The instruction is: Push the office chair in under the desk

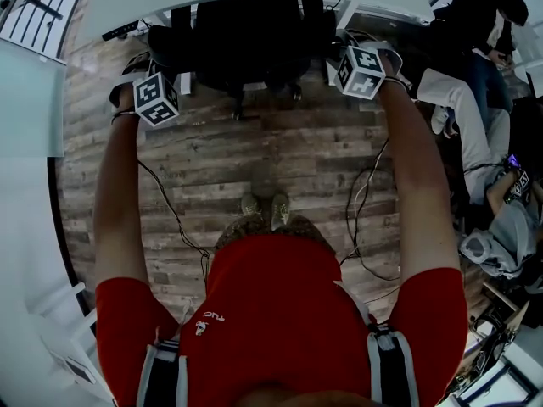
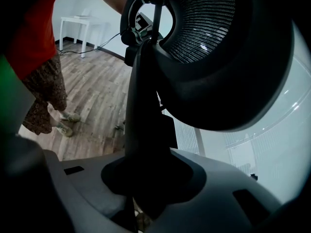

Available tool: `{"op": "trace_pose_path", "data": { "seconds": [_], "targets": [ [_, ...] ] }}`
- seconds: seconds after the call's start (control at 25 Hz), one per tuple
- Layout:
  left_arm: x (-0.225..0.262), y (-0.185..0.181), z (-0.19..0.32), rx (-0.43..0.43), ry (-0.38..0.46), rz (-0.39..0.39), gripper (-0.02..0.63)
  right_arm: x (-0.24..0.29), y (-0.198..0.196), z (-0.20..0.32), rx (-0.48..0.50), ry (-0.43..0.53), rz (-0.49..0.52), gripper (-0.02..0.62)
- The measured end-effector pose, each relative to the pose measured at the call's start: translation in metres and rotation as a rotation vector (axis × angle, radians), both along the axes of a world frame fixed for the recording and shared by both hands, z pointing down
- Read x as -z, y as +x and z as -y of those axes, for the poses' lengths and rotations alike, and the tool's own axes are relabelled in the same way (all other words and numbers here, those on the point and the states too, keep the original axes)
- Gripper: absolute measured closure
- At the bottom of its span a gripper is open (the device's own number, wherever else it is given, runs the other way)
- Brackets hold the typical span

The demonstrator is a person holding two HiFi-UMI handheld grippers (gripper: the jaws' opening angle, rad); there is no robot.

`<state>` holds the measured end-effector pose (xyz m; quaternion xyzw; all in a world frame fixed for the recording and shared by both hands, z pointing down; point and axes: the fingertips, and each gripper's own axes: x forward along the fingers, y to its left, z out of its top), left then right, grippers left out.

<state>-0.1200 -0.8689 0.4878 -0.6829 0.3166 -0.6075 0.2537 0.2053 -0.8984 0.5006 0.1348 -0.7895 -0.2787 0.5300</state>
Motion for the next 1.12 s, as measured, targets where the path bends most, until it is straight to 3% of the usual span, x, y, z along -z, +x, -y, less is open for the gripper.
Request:
{"op": "trace_pose_path", "data": {
  "seconds": [0.4, 0.84, 1.0, 1.12],
  "targets": [
    [0.002, -0.010, 0.064, -0.003, 0.002, 0.015, 0.489, 0.001, -0.007, 0.060, -0.020, 0.002, 0.001, 0.468],
    [0.004, -0.019, 0.099, 0.019, 0.019, 0.012, 0.476, 0.002, -0.014, 0.091, -0.025, -0.004, -0.004, 0.467],
    [0.004, -0.019, 0.102, 0.038, 0.040, 0.000, 0.448, 0.002, -0.015, 0.094, -0.031, -0.001, 0.008, 0.456],
    [0.002, -0.020, 0.098, 0.037, 0.042, 0.010, 0.371, 0.001, -0.015, 0.094, -0.049, 0.003, 0.006, 0.404]
  ]
}}
